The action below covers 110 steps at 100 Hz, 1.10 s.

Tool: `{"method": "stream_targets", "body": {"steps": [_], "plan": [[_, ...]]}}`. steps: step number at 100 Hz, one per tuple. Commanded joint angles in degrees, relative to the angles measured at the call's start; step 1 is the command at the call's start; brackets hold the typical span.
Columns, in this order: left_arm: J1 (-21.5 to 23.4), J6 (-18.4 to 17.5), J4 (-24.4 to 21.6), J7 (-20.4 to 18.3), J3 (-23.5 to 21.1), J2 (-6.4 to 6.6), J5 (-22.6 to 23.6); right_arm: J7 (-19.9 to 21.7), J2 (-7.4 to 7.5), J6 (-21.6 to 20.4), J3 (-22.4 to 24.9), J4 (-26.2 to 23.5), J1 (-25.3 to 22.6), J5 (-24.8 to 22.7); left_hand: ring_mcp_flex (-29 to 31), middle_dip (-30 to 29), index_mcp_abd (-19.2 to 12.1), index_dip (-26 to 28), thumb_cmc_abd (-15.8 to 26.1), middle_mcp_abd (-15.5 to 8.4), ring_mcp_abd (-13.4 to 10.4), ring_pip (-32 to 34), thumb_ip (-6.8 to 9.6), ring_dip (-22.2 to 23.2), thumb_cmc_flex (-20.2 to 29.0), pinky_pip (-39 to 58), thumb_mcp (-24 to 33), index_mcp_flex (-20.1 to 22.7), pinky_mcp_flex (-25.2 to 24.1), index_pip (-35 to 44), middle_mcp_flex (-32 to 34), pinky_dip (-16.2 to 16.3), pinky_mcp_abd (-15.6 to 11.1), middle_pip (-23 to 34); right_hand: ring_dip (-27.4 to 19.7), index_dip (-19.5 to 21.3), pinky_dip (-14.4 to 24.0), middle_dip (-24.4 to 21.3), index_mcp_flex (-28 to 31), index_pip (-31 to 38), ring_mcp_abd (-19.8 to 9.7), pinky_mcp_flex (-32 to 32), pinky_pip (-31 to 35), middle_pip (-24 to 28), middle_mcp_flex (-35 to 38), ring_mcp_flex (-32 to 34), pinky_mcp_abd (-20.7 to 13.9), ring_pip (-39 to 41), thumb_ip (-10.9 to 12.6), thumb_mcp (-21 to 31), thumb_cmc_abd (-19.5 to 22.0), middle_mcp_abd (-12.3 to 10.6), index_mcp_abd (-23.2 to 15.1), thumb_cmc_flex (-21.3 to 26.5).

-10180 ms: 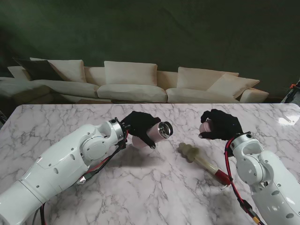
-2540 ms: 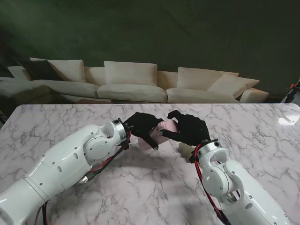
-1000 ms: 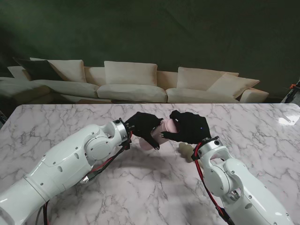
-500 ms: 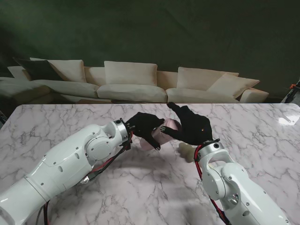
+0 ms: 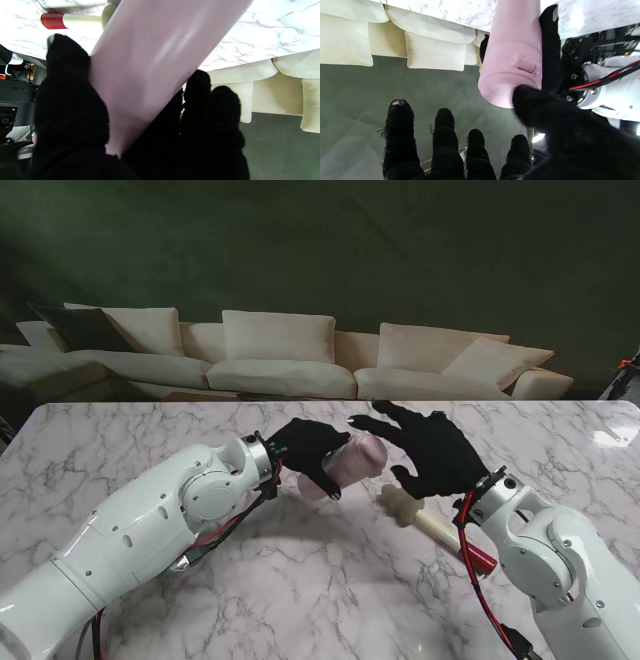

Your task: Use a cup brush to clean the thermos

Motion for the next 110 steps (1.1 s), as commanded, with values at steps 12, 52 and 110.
{"method": "stream_targets", "body": {"steps": [12, 52, 110], "plan": [[-0.2, -0.4, -0.6, -0.8, -0.4, 0.05, 0.1, 2.6, 1.25, -1.8, 0.5, 1.3, 1.4, -2.4, 3.4, 2.0, -13.1, 2.3, 22.1, -3.9, -2.2, 4.1, 6.39, 1.2, 19.9, 2.3, 21.4, 5.3, 0.3, 8.0, 1.5, 0.3, -5.4, 4.8, -1.3, -1.8, -1.3, 0.8, -0.8, 13.0, -2.4, -1.5, -1.8, 2.7, -1.5, 1.0, 0.5, -0.7, -4.3, 12.3, -4.1, -0.9, -10.2, 11.5], [-0.1, -0.7, -0.6, -0.6, -0.2, -0.01, 0.1, 8.2, 2.11, -2.4, -1.8, 2.5, 5.4, -3.1, 3.4, 2.0, -13.1, 2.3, 22.1, -3.9, -2.2, 4.1, 6.40, 1.2, 19.9, 2.3, 21.4, 5.2, 0.3, 8.0, 1.6, 0.3, -5.4, 4.8, -1.7, -7.9, -2.8, -0.6, -0.9, 24.3, -2.7, -5.0, -3.7, -0.6, -1.7, -0.7, -0.2, -1.0, -4.8, 11.9, -4.4, -0.8, -12.3, 10.2], [-0.4, -1.0, -0.5, -0.3, 0.2, -0.18, -0.2, 1.8, 1.88, 2.5, -4.4, 3.7, 7.1, -9.6, 3.4, 2.1, -13.1, 2.4, 22.1, -3.9, -2.2, 4.2, 6.39, 1.2, 19.8, 2.3, 21.4, 5.2, 0.3, 8.0, 1.5, 0.3, -5.4, 4.8, 9.8, 2.8, 9.1, 9.3, 6.6, 38.1, -6.1, 4.1, 6.9, 24.9, 0.6, 11.0, -3.2, 14.3, -9.8, -17.5, -1.9, 1.8, 7.2, -9.1]]}}
